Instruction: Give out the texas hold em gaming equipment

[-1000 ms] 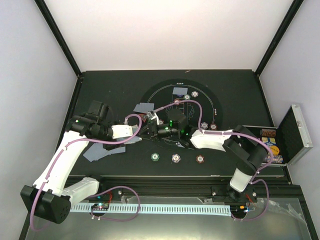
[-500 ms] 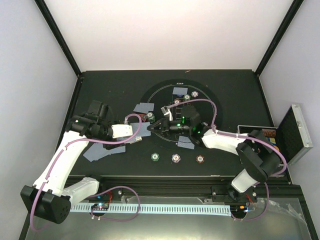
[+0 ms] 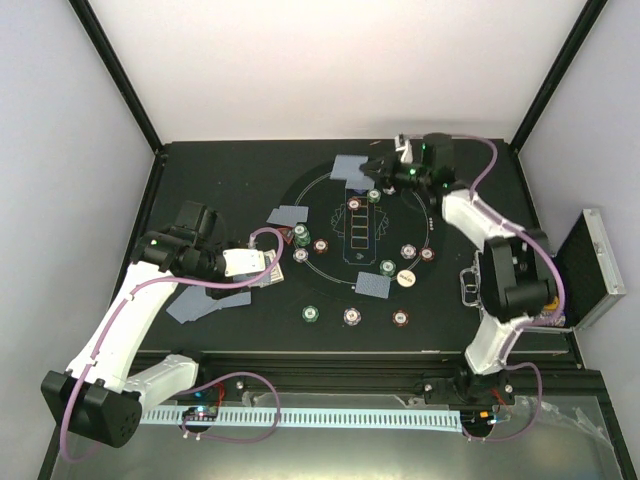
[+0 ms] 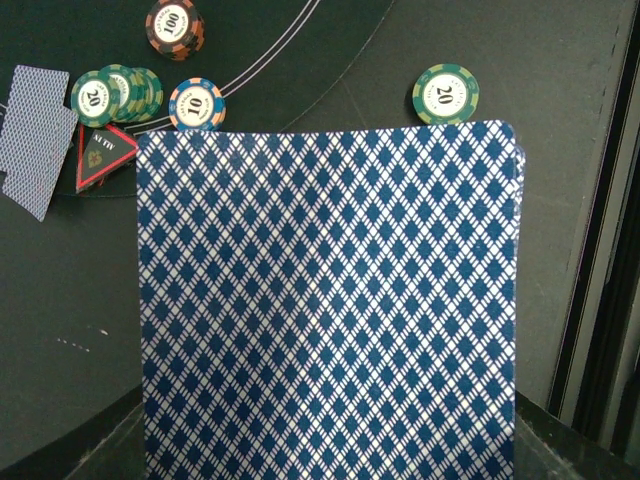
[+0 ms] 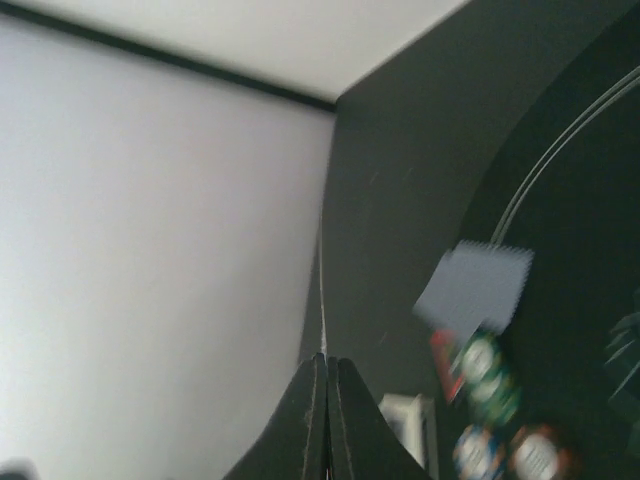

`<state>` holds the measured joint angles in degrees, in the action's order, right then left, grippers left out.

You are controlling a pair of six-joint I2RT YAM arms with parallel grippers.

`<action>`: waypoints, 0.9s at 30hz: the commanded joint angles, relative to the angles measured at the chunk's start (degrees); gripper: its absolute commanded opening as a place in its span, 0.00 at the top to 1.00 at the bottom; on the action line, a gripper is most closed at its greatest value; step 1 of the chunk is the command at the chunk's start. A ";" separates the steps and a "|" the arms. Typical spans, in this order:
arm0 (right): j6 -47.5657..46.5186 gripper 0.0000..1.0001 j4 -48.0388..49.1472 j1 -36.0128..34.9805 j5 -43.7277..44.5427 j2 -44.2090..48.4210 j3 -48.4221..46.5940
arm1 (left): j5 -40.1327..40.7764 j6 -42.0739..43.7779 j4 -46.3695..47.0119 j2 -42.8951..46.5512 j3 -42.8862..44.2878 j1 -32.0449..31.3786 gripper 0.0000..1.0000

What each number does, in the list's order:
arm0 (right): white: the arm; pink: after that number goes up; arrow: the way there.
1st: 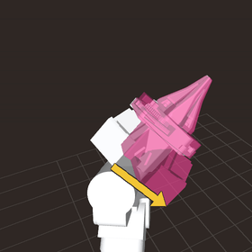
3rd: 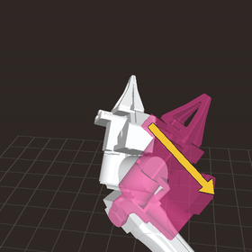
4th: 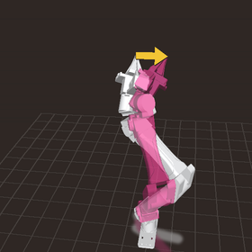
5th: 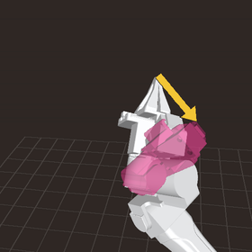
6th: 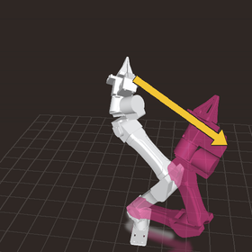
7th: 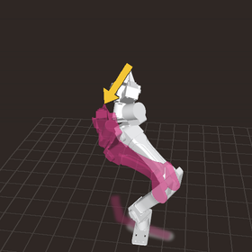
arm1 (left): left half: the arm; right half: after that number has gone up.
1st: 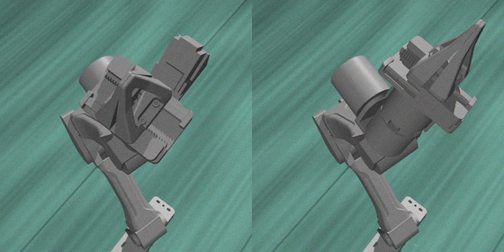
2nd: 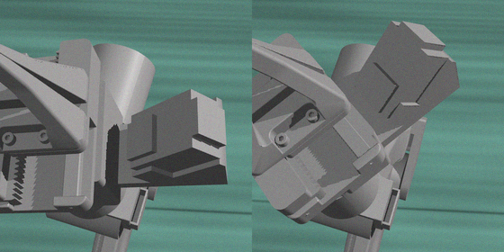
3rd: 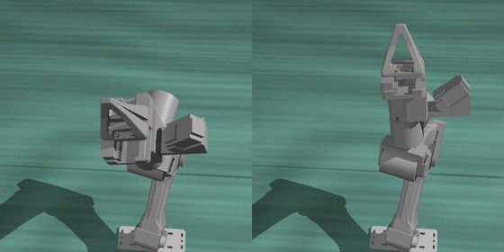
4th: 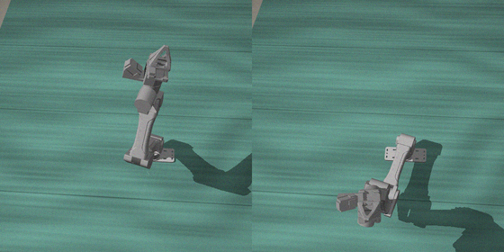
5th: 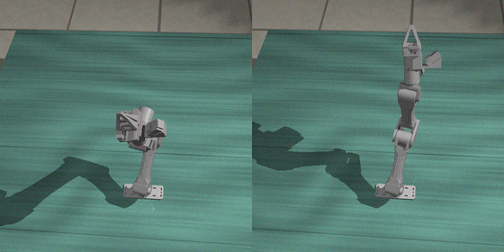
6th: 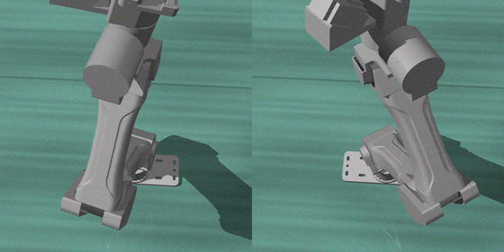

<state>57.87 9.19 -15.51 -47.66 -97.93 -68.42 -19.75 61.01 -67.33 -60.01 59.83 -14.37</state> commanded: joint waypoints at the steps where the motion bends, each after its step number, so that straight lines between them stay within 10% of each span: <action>1: -12.02 0.99 -20.01 5.67 5.05 -14.19 -17.05 | 0.03 0.07 0.39 -0.62 0.55 0.13 0.98; 8: -13.45 0.99 -30.37 8.05 9.96 -35.78 -43.74 | -0.47 -1.53 0.53 -1.79 0.84 0.13 0.99; 19: -10.42 0.99 -29.77 7.78 9.78 -47.31 -52.10 | -0.01 -2.67 -0.11 -1.78 1.07 0.13 0.98; 27: -16.64 0.42 -36.04 7.78 12.04 -42.18 -51.23 | -1.06 -3.94 -0.01 -1.36 1.05 0.13 0.98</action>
<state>45.25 -22.13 -7.68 -37.28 -145.29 -118.91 -19.59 58.26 -67.31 -61.67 59.83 -14.37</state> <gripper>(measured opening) 0.531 0.645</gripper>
